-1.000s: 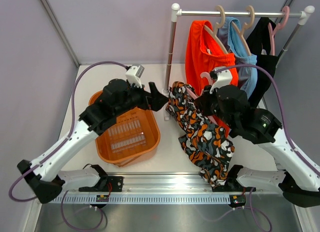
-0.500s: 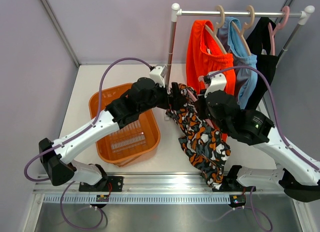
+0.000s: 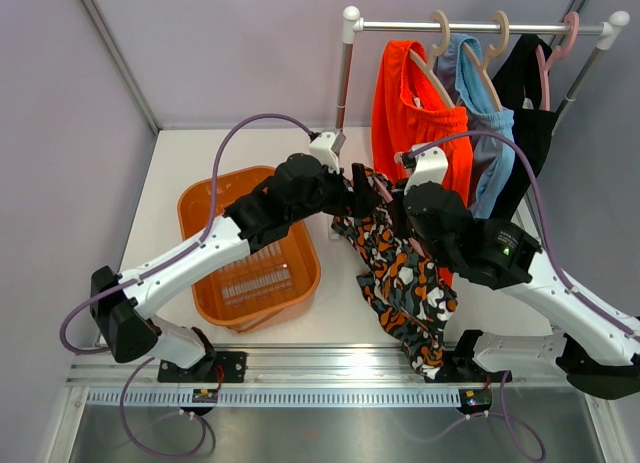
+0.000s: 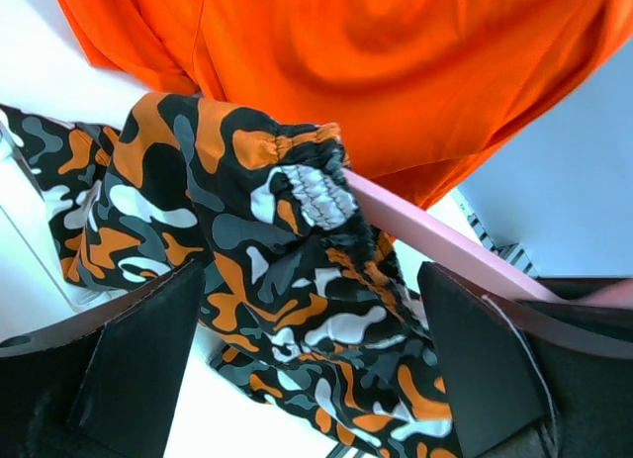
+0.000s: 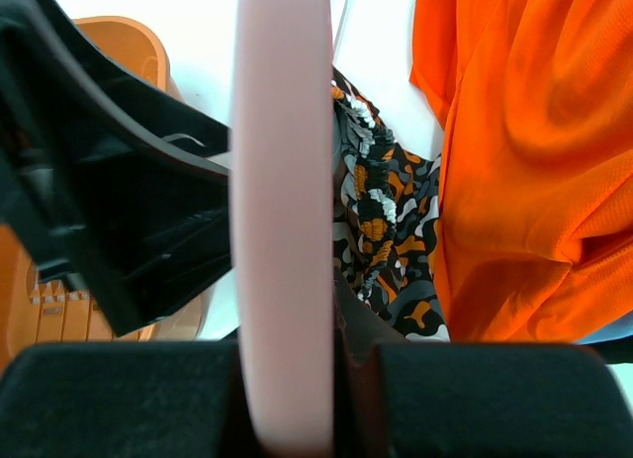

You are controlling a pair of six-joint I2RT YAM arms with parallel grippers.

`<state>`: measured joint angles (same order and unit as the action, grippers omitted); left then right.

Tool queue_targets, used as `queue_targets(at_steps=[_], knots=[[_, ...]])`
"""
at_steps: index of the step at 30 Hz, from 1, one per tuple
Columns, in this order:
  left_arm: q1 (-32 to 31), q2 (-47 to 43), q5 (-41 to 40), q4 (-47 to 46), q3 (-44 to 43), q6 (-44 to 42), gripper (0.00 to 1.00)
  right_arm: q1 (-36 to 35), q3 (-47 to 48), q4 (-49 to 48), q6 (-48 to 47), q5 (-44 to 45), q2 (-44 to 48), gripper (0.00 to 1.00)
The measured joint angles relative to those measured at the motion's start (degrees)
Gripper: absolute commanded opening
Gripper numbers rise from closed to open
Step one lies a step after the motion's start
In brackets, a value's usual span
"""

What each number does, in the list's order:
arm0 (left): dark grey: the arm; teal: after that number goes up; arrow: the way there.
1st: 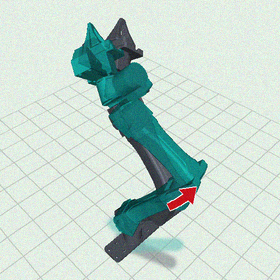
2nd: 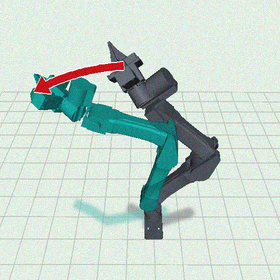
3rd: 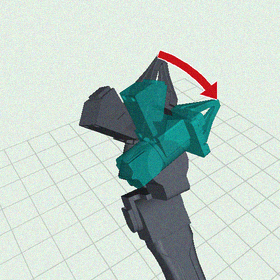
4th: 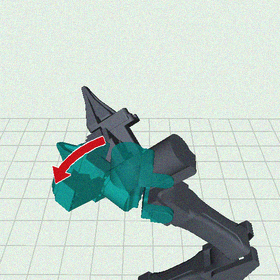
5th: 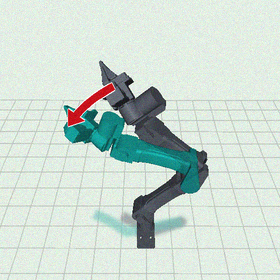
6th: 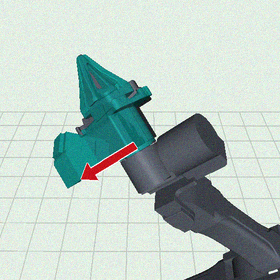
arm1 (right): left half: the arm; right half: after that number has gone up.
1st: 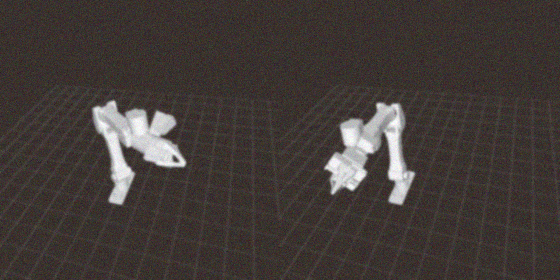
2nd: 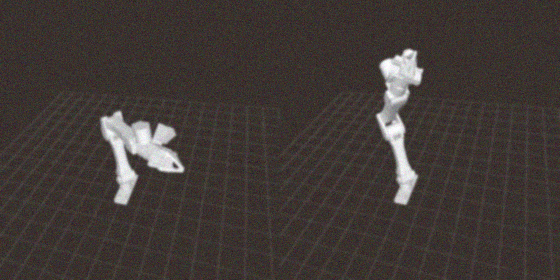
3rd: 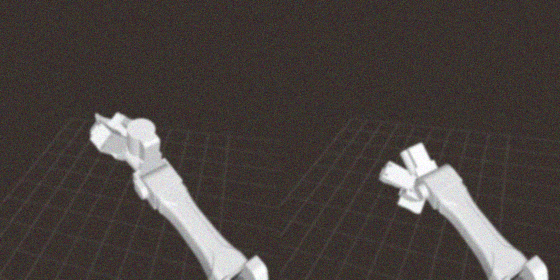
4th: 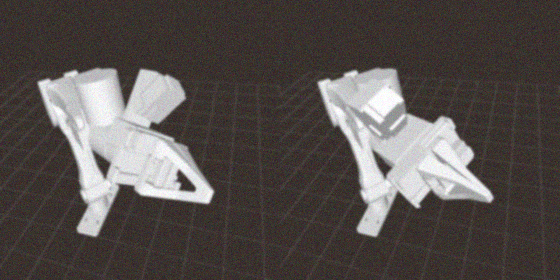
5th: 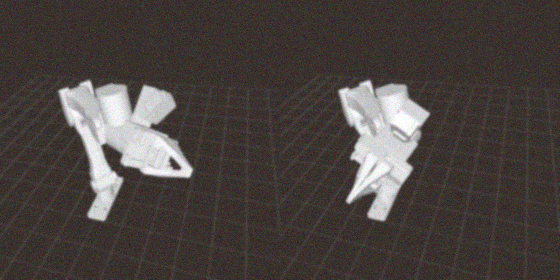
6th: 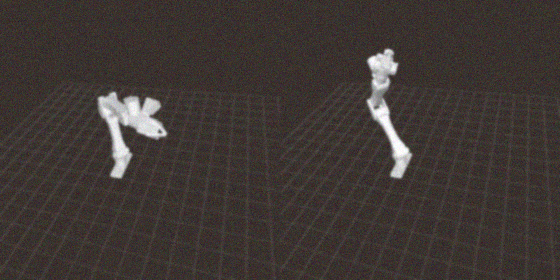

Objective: Remove the shorts from the hanger

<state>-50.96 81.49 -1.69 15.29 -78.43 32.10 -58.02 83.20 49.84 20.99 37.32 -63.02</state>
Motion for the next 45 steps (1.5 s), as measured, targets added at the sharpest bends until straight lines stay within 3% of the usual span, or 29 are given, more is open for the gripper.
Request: queue_targets(at_steps=[4, 7, 11, 12, 15, 19, 30, 37, 45], knots=[[0.0, 1.7, 0.0, 0.1, 0.0, 0.6, 0.88, -0.1, 0.0, 0.0, 0.0, 0.7, 0.0, 0.00], [0.0, 2.3, 0.0, 0.1, 0.0, 1.0, 0.78, -0.3, 0.0, 0.4, 0.0, 1.2, -0.1, 0.00], [-0.1, 3.1, 0.0, 0.2, -0.4, 1.2, 0.49, -0.9, 0.0, 0.9, 0.0, 1.9, -0.7, 0.00], [-0.2, 3.5, -0.1, 0.4, -0.8, 1.1, 0.36, -1.0, 0.0, 1.0, 0.0, 2.1, -0.9, 0.00], [-0.4, 5.5, -0.4, 1.5, -3.4, 0.8, 0.16, -1.6, 0.0, 1.1, 0.1, 2.3, -1.1, 0.00], [-0.4, 7.9, -1.5, 2.8, -6.7, 0.0, 0.02, -3.2, 0.9, 2.1, 0.5, 3.5, -1.7, 0.00], [1.6, 11.6, -10.0, 9.8, -12.1, -0.7, 0.00, -11.1, 5.1, 7.1, 3.9, 9.4, -2.2, 0.00], [6.9, 11.6, -9.6, 10.2, -11.0, -0.4, 0.00, -14.1, 5.7, 9.0, 6.8, 11.4, -2.2, 0.00], [7.3, 11.6, -4.6, 7.3, -6.4, -0.3, 0.00, -14.4, 5.9, 9.8, 7.3, 13.2, -2.0, 0.00]])
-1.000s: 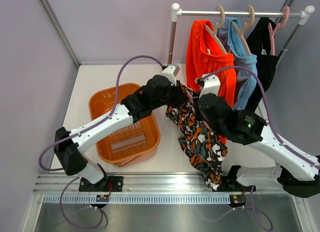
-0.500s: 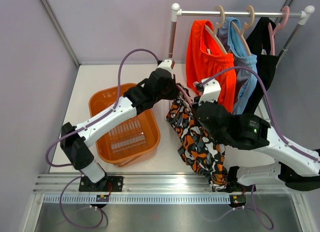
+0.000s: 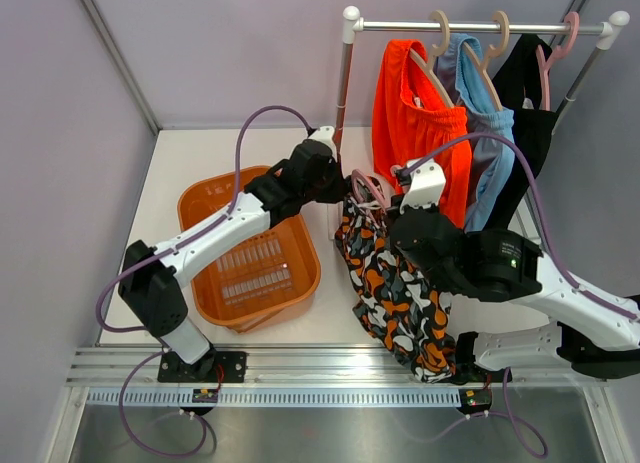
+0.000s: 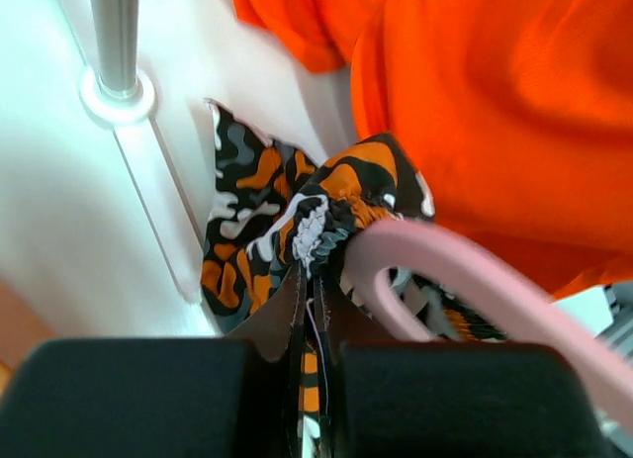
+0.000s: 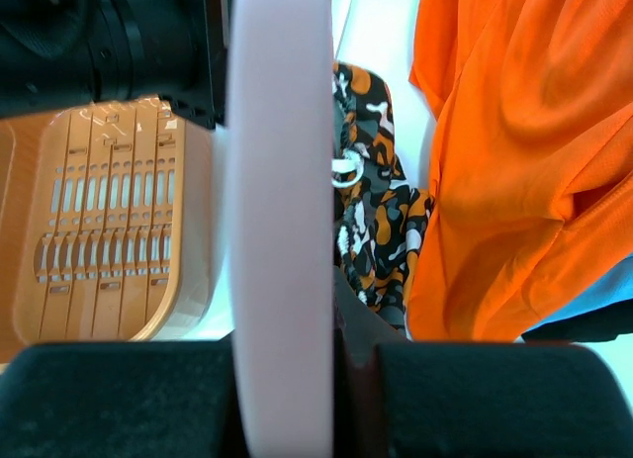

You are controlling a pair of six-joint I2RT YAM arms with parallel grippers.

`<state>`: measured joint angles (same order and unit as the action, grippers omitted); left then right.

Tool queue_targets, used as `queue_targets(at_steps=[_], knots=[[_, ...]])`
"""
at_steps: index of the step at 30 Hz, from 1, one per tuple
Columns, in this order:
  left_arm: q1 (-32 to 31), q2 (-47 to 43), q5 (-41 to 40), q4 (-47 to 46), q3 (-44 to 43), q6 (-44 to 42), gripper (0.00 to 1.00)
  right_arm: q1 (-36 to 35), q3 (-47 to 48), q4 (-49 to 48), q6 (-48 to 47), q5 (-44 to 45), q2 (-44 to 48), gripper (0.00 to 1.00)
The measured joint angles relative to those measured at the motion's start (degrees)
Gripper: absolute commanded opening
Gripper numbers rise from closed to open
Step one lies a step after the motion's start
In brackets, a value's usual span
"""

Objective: Remove the shorts from the hanger

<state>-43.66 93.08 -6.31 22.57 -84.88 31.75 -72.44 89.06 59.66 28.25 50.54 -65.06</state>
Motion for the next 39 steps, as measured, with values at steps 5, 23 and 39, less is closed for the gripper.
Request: queue_targets(at_steps=[5, 23, 39], knots=[[0.0, 0.0, 1.9, 0.0, 1.8, 0.0, 0.00, 0.0, 1.6, -0.3, -1.2, 0.7, 0.3, 0.00], [-18.3, -13.4, 3.8, -1.1, 4.8, -10.6, 0.00, 4.8, 0.8, -12.5, -11.5, 5.3, 0.9, 0.00], [-32.5, -26.1, -10.7, 10.0, 2.2, -19.8, 0.00, 26.9, 8.6, -20.0, -18.0, -9.7, -9.4, 0.00]])
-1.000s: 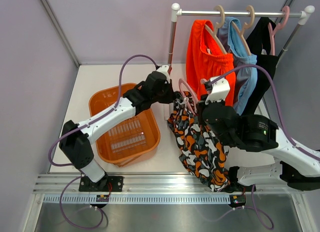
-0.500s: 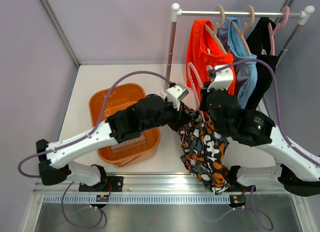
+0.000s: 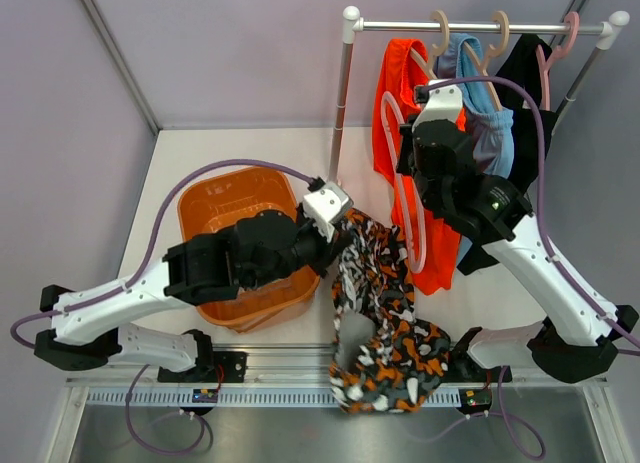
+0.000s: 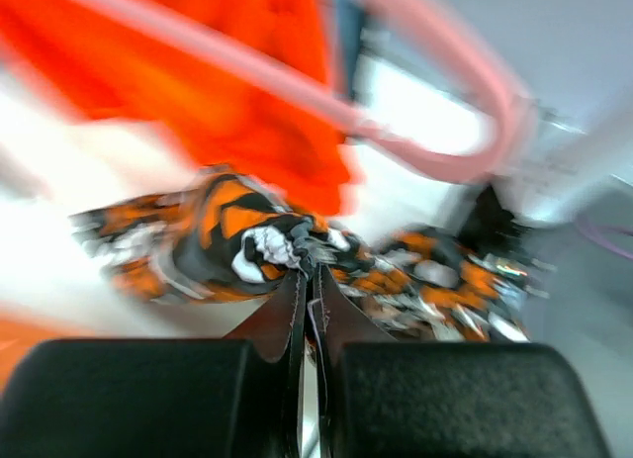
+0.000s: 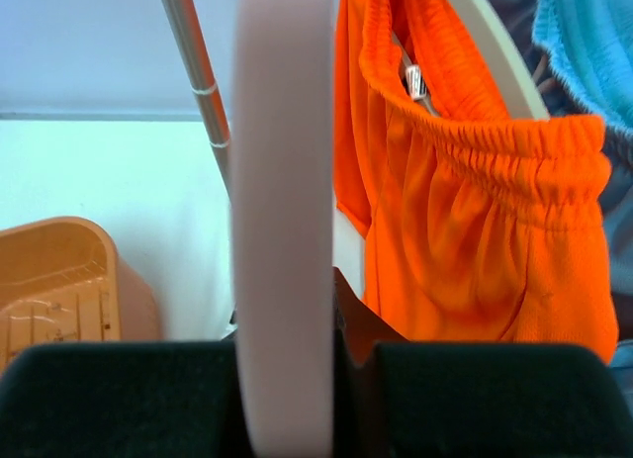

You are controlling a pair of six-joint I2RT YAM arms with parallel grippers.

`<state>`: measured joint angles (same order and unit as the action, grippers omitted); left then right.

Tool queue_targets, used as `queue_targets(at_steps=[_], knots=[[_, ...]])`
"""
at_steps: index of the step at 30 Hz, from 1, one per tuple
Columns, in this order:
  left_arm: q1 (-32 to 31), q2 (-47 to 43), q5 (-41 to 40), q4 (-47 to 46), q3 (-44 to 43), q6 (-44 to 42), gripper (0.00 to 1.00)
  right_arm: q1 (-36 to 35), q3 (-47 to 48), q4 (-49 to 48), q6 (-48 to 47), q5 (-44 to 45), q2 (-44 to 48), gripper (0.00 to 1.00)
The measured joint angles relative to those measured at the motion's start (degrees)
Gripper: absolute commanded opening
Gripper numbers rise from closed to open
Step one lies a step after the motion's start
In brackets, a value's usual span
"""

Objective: Remove the shorts from the hanger

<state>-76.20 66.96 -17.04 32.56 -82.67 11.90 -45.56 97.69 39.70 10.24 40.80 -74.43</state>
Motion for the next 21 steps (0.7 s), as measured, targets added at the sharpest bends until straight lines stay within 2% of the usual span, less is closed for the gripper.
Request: queue_targets(at_steps=[3, 6, 9, 12, 16, 21], knots=[[0.8, 1.9, -10.4, 4.1, -8.2, -3.3, 0.00, 0.1, 2.1, 0.0, -0.2, -1.2, 0.1, 0.00], [2.8, 4.6, -18.2, 4.5, -20.7, -9.3, 0.00, 0.2, 2.6, 0.1, -0.2, -1.6, 0.8, 0.00], [3.7, 5.6, -23.7, -1.1, -30.9, -17.4, 0.00, 0.2, 2.5, 0.7, -0.1, -2.5, 1.3, 0.00], [3.7, 5.0, -27.3, -11.8, -38.0, -27.6, 0.00, 0.2, 2.3, 1.4, 0.1, -3.4, 1.9, 0.00], [3.8, 2.1, -30.2, -25.8, -39.8, -39.4, 0.00, 0.2, 1.3, 2.3, 0.1, -4.0, 3.3, 0.00], [3.8, -1.6, -32.5, -38.5, -35.5, -48.8, 0.00, 0.2, 0.6, 2.8, 0.1, -4.1, 4.7, 0.00]])
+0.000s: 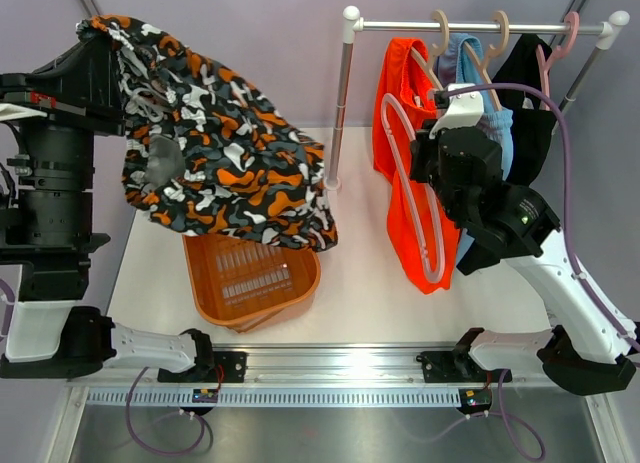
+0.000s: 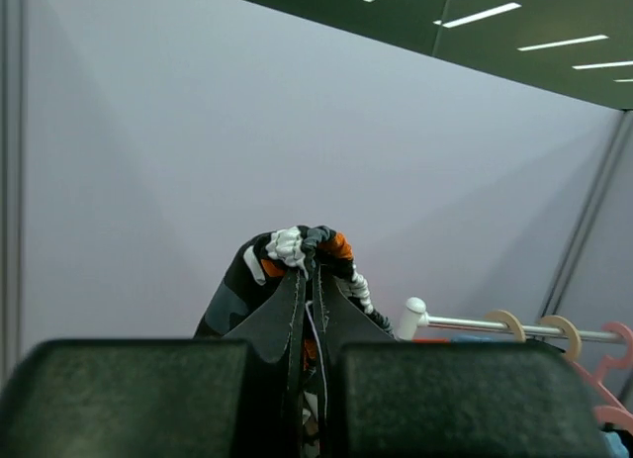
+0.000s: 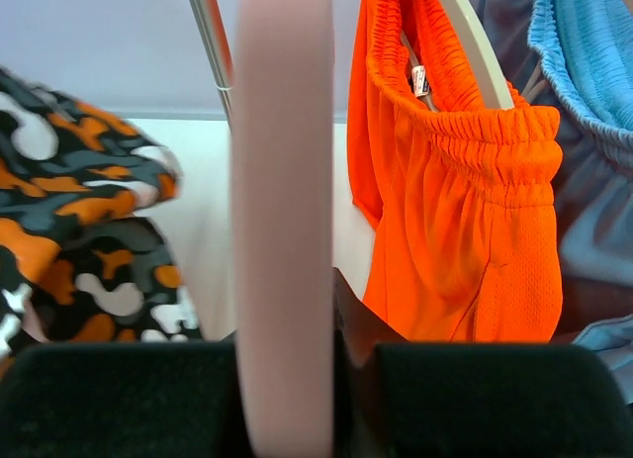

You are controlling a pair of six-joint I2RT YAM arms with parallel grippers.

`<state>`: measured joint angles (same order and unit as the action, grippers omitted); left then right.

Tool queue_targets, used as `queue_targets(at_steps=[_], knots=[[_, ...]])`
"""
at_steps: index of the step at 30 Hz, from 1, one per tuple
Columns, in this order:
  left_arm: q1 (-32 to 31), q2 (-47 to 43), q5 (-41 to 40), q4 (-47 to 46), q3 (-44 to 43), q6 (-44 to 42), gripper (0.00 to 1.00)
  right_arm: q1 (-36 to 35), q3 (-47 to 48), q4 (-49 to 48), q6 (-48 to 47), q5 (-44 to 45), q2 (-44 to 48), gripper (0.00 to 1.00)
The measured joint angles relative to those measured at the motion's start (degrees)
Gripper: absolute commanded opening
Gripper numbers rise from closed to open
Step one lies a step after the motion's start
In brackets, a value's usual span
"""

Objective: Remove the shorts from the hanger

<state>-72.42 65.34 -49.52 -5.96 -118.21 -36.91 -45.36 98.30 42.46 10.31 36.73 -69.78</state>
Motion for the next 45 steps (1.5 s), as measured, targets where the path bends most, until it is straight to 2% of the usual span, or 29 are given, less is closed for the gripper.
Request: queue_targets(at_steps=[3, 8, 15, 20, 24, 28, 34, 39, 45], knots=[[0.0, -0.4, -0.7, -3.8, 2.4, -3.0, 0.00, 0.0, -0.2, 0.3, 0.0, 0.0, 0.2, 0.00], [0.0, 0.0, -1.0, -3.8, 4.4, -3.8, 0.00, 0.0, -1.2, 0.3, 0.0, -0.2, 0.2, 0.00], [1.9, -1.1, -2.0, -0.1, 13.0, 0.2, 0.00, 0.0, -2.8, 0.3, 0.2, -0.5, 0.2, 0.00], [8.0, 0.8, 0.3, 11.5, 14.6, 10.9, 0.00, 0.0, -3.5, 0.5, 0.5, -0.9, 0.5, 0.00], [15.8, 1.8, 5.6, 23.2, 14.8, 22.6, 0.00, 0.0, -4.3, 0.7, 0.6, -1.0, 1.5, 0.00], [21.7, 1.6, 10.7, 30.3, 16.8, 32.5, 0.00, 0.0, -4.4, 0.7, 0.9, -1.2, 2.5, 0.00], [34.8, -1.4, 23.5, 36.6, 29.4, 47.1, 0.00, 0.0, -4.4, 1.2, 1.1, -1.9, 3.0, 0.00], [47.9, -5.8, 35.7, 36.7, 47.5, 58.4, 0.00, 0.0, -4.5, 2.6, 1.3, -2.6, 3.0, 0.00], [54.3, -10.4, 46.8, 36.4, 65.2, 68.0, 0.03, 0.0, -4.0, 4.0, 1.1, -3.9, 2.8, 0.00]])
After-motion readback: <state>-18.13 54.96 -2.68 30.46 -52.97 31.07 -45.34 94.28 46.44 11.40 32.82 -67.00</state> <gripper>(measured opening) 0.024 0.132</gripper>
